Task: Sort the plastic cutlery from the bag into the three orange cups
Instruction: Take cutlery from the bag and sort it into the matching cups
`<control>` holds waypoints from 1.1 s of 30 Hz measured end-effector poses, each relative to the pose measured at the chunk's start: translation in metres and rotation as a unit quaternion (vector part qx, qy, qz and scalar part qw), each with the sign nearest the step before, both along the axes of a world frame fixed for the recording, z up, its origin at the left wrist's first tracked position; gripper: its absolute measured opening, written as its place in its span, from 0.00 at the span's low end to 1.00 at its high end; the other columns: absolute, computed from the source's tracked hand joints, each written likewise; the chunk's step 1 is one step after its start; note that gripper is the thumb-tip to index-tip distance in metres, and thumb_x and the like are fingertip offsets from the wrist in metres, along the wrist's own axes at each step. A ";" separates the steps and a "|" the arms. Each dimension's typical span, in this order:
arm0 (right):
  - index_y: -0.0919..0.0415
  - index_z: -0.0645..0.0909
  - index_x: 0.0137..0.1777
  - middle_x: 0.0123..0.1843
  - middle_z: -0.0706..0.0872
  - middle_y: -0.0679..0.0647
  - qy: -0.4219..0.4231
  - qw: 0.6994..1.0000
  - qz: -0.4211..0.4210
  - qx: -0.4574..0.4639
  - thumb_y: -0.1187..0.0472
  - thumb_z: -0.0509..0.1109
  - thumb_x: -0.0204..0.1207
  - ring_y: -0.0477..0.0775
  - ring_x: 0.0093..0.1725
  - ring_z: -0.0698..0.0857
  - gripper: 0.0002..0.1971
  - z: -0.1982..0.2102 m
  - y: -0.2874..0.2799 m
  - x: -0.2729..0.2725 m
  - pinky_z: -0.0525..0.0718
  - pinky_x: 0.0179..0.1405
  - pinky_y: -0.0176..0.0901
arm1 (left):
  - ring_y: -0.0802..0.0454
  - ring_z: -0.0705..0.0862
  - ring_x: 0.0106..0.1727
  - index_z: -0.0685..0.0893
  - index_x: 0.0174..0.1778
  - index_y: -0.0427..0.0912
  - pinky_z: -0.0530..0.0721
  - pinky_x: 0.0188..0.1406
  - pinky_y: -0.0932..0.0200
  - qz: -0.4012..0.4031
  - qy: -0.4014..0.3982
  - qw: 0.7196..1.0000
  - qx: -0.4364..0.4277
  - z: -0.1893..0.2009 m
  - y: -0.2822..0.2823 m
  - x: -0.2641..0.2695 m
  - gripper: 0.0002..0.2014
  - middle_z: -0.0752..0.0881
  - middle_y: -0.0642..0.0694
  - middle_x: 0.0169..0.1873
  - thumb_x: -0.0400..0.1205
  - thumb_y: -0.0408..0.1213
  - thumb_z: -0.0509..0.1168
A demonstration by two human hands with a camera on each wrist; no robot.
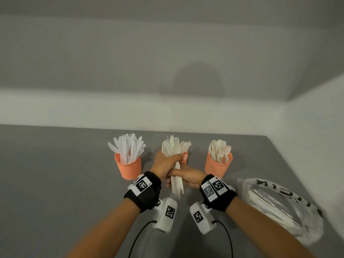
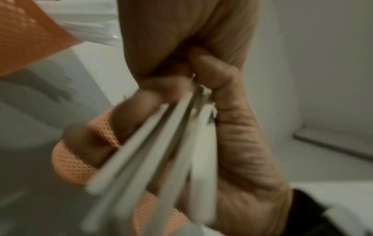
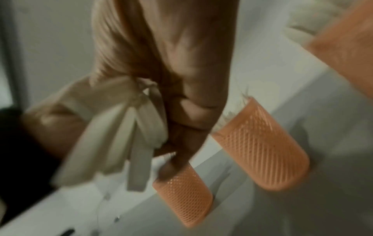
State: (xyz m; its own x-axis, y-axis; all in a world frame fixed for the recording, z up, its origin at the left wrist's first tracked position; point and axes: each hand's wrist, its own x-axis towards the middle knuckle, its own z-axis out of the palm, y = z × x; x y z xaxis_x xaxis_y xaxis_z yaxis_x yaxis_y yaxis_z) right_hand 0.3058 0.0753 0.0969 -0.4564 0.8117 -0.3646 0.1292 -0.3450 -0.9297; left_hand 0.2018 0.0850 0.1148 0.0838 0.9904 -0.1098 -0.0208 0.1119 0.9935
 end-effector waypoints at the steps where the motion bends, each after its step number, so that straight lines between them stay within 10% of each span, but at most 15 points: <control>1: 0.67 0.77 0.54 0.34 0.84 0.52 -0.038 0.998 -0.022 0.042 0.72 0.63 0.77 0.47 0.35 0.84 0.07 0.000 0.000 0.000 0.86 0.41 0.35 | 0.49 0.86 0.38 0.83 0.49 0.30 0.84 0.32 0.66 0.034 0.016 0.999 0.014 0.000 0.000 0.004 0.10 0.87 0.40 0.36 0.72 0.25 0.69; 5: 0.71 0.75 0.62 0.33 0.80 0.56 -0.058 0.985 -0.131 0.096 0.75 0.58 0.77 0.50 0.31 0.81 0.14 -0.005 -0.003 -0.006 0.85 0.29 0.35 | 0.50 0.86 0.41 0.78 0.54 0.34 0.82 0.36 0.64 0.104 0.006 0.994 0.031 0.001 -0.001 0.018 0.16 0.86 0.42 0.43 0.72 0.28 0.72; 9: 0.61 0.73 0.46 0.16 0.70 0.48 0.050 0.981 -0.184 0.038 0.63 0.56 0.82 0.44 0.13 0.68 0.06 -0.007 -0.010 0.003 0.68 0.13 0.31 | 0.59 0.84 0.36 0.77 0.44 0.42 0.82 0.36 0.67 0.032 0.020 0.998 0.047 0.010 -0.006 0.022 0.08 0.83 0.47 0.37 0.79 0.42 0.68; 12: 0.57 0.74 0.42 0.15 0.67 0.46 0.102 0.984 -0.144 -0.035 0.55 0.59 0.81 0.42 0.11 0.61 0.08 0.001 -0.011 0.019 0.60 0.11 0.29 | 0.48 0.84 0.40 0.80 0.47 0.36 0.84 0.42 0.55 0.043 -0.006 0.999 0.010 0.011 0.005 0.009 0.17 0.85 0.38 0.40 0.84 0.48 0.56; 18: 0.55 0.79 0.53 0.19 0.74 0.47 0.104 0.990 -0.058 -0.072 0.53 0.55 0.83 0.40 0.10 0.64 0.12 0.003 -0.015 0.029 0.61 0.09 0.28 | 0.51 0.78 0.31 0.79 0.48 0.37 0.79 0.18 0.70 0.061 -0.032 0.997 0.020 0.017 0.017 -0.010 0.03 0.81 0.40 0.39 0.82 0.32 0.62; 33: 0.57 0.79 0.54 0.23 0.81 0.51 0.094 0.987 -0.129 -0.019 0.58 0.60 0.82 0.41 0.12 0.66 0.08 -0.005 -0.004 0.015 0.65 0.11 0.29 | 0.60 0.81 0.18 0.71 0.39 0.48 0.79 0.17 0.67 0.238 0.025 0.958 0.157 0.058 0.040 -0.091 0.11 0.80 0.45 0.32 0.85 0.29 0.53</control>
